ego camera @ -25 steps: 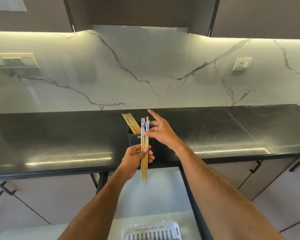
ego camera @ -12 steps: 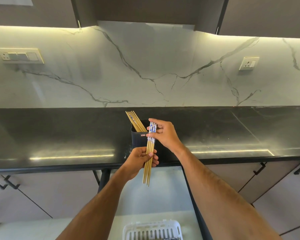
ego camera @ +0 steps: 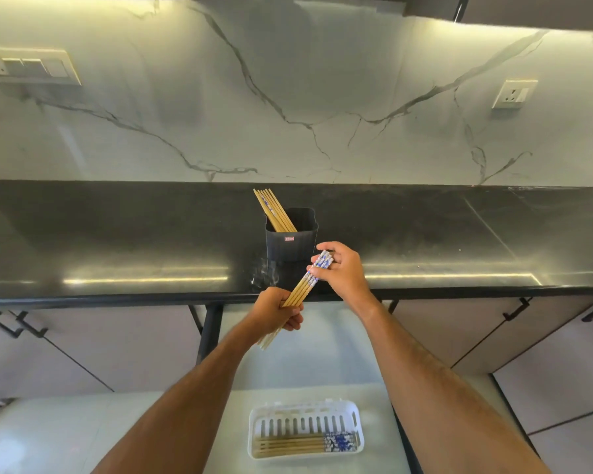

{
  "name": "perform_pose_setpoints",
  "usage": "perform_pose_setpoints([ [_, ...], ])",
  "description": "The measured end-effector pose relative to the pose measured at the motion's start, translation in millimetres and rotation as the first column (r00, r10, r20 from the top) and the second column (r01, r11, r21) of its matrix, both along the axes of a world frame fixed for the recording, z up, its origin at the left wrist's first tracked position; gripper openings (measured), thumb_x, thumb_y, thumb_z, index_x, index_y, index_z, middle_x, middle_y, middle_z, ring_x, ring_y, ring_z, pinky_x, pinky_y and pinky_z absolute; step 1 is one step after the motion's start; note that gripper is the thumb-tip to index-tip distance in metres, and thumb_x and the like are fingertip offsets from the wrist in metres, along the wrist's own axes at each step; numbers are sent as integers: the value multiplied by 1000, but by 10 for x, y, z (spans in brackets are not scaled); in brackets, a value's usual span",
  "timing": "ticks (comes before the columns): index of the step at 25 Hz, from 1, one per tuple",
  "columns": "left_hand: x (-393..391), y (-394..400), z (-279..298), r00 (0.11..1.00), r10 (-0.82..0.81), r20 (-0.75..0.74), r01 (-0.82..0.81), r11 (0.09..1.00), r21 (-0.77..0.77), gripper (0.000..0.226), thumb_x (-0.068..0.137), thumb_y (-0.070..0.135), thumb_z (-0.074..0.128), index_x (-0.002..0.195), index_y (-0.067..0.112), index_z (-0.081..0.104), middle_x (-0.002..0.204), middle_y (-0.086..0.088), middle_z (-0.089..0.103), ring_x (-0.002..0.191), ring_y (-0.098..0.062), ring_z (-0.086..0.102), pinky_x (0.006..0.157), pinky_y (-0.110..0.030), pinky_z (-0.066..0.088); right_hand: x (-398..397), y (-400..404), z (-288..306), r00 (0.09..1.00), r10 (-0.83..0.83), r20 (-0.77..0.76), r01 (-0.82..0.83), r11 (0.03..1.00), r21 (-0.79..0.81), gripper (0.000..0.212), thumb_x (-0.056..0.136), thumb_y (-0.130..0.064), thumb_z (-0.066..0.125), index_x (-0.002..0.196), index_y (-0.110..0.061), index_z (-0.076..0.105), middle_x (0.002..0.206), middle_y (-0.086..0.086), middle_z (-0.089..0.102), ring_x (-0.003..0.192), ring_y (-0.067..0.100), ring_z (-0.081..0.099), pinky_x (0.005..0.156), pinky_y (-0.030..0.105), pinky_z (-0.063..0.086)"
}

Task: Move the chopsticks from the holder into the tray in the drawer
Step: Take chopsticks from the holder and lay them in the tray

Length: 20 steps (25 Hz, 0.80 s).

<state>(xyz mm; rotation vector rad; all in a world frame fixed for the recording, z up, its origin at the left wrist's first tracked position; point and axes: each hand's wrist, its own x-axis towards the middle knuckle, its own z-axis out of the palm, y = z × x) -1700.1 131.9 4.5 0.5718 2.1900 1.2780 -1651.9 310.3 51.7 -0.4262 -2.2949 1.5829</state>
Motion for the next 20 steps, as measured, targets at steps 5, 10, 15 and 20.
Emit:
perform_pose_setpoints([
  [5,87,-84,-406,958,-185,-220,90,920,-380,14,96,14,62,91,7,73,80,-6,73,69,-18,72,77,-35,63,347,-10,-331,935,184,304,-330,768,549,65,84,-19,81,143,-21,54,139,2,61,126,18,56,103,34,49],
  [10,406,-54,-647,819,-414,-397,155,826,-542,6,95,18,67,99,14,70,87,-3,68,73,-15,64,78,-31,60,718,-202,-779,814,212,541,-568,488,662,16,93,-12,67,109,-14,71,99,8,74,85,24,70,72,22,45],
  [15,764,-165,-1038,788,-481,-383,167,767,-620,12,95,7,63,99,18,67,89,-2,69,74,-20,66,73,-37,61,1117,-259,-1146,790,191,582,-578,547,605,15,91,0,61,92,-10,72,77,8,65,66,22,60,62,24,42],
  [20,1138,-436,-1382,774,-518,-364,153,711,-686,13,93,7,64,101,16,69,93,-5,72,80,-23,70,73,-36,59,1502,-321,-1631,769,172,616,-583,583,565,21,89,4,59,86,-13,72,71,3,61,63,19,59,61,27,47],
])
